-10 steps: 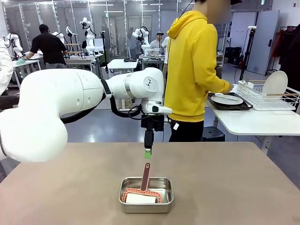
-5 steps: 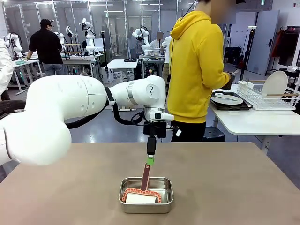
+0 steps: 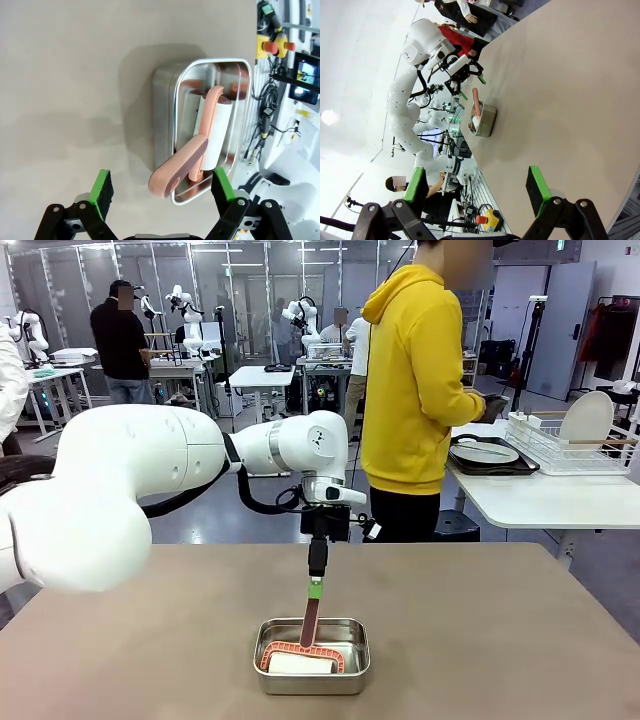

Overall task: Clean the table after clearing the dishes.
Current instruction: When the right (or left) Handle tray is removed, use the right hand (or left hand) to clean the right (or left) side of the table with the Lint Roller.

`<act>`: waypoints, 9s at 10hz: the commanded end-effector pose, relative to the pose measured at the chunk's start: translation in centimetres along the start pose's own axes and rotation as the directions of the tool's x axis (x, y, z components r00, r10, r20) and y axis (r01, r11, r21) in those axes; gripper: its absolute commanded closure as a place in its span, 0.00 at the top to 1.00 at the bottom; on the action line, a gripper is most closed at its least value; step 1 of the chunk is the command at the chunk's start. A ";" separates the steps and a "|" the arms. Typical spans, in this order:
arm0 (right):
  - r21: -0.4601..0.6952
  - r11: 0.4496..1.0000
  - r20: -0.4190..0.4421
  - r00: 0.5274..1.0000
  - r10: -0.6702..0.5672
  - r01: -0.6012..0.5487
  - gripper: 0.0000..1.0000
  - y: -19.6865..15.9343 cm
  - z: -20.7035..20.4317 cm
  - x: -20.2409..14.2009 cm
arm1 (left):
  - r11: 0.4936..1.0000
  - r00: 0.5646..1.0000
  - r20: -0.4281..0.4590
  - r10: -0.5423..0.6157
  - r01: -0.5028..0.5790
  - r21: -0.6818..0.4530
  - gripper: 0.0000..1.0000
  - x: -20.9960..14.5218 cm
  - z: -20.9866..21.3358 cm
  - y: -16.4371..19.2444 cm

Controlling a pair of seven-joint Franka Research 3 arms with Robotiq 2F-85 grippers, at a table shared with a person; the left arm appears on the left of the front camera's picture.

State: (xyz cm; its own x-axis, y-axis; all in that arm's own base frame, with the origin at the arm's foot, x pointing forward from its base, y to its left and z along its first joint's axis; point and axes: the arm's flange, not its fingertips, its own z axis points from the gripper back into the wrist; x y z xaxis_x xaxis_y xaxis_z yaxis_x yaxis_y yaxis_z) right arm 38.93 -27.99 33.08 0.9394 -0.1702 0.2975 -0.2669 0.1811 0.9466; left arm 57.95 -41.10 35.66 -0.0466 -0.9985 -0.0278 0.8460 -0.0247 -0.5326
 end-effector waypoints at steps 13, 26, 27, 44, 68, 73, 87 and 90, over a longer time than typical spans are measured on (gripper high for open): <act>0.002 1.000 0.004 1.000 0.010 -0.010 1.00 0.3 0.0 -0.2 | 0.995 1.000 -0.011 0.011 -0.013 -0.097 0.67 -0.4 -1.5 -1.5; 0.002 1.000 0.004 1.000 0.010 -0.010 1.00 0.3 0.0 -0.2 | 0.973 0.983 0.019 0.184 -0.179 -0.144 0.05 -2.3 2.6 -4.1; 0.002 1.000 0.004 1.000 0.010 -0.010 1.00 0.3 0.0 -0.2 | 0.974 0.978 0.032 0.206 -0.202 -0.103 0.00 -2.9 4.0 -5.5; 0.002 1.000 0.004 1.000 0.010 -0.010 1.00 0.3 0.0 -0.2 | 0.708 0.577 0.493 0.652 -0.695 -0.123 0.22 -12.2 13.0 -11.9; 0.002 1.000 0.004 1.000 0.010 -0.010 1.00 0.3 0.0 -0.2 | 0.384 -0.025 0.540 0.841 -0.675 -0.629 0.22 -37.2 -5.1 -1.5; 0.002 1.000 0.004 1.000 0.010 -0.010 1.00 0.3 0.0 -0.2 | 0.448 -0.004 0.607 0.795 -0.670 -0.592 0.22 -42.4 -6.9 -2.3; 0.002 1.000 0.004 1.000 0.010 -0.010 1.00 0.3 0.0 -0.2 | 0.281 -0.195 0.614 0.765 -0.757 -0.590 0.22 -61.5 -10.3 -4.8; 0.002 1.000 0.004 1.000 0.010 -0.010 1.00 0.3 0.0 -0.2 | 0.201 -0.202 0.599 0.774 -0.820 -0.536 0.22 -64.4 -10.1 -6.2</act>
State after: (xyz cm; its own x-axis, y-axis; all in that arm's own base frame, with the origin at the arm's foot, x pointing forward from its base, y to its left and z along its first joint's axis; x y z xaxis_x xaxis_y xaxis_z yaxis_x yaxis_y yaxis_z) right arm 38.89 -28.05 33.08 0.9391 -0.1714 0.2978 -0.2669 0.1817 0.9464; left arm 50.44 22.12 34.41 0.9827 0.1451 0.1150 -0.0329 0.7482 -0.6627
